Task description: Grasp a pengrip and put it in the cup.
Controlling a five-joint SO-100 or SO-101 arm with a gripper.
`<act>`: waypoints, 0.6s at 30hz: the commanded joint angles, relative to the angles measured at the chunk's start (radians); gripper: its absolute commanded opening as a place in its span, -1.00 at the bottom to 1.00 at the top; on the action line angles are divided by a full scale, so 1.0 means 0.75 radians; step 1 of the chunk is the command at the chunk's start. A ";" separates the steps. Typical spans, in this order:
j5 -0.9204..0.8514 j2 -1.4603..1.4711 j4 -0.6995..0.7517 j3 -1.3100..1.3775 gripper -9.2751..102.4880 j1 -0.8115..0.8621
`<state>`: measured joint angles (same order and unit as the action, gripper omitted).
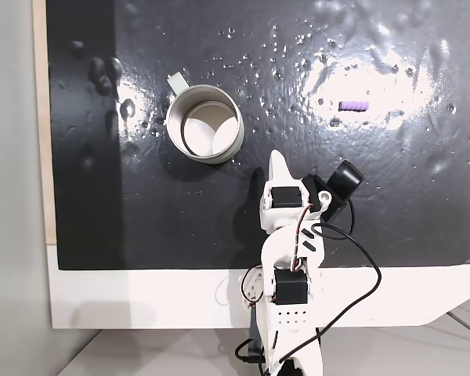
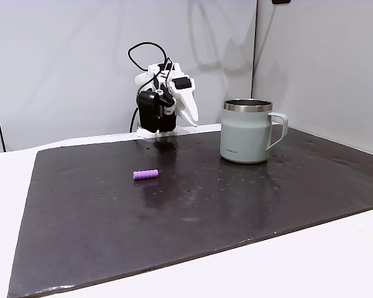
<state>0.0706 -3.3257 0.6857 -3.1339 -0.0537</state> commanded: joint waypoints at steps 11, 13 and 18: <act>-0.041 -0.016 -0.070 -0.074 -0.83 -0.020; -0.035 -0.016 -0.070 -0.074 -0.83 -0.020; -0.108 -0.016 0.115 0.123 -0.83 -0.012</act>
<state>0.0414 -3.3257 0.7118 -3.1247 -0.0598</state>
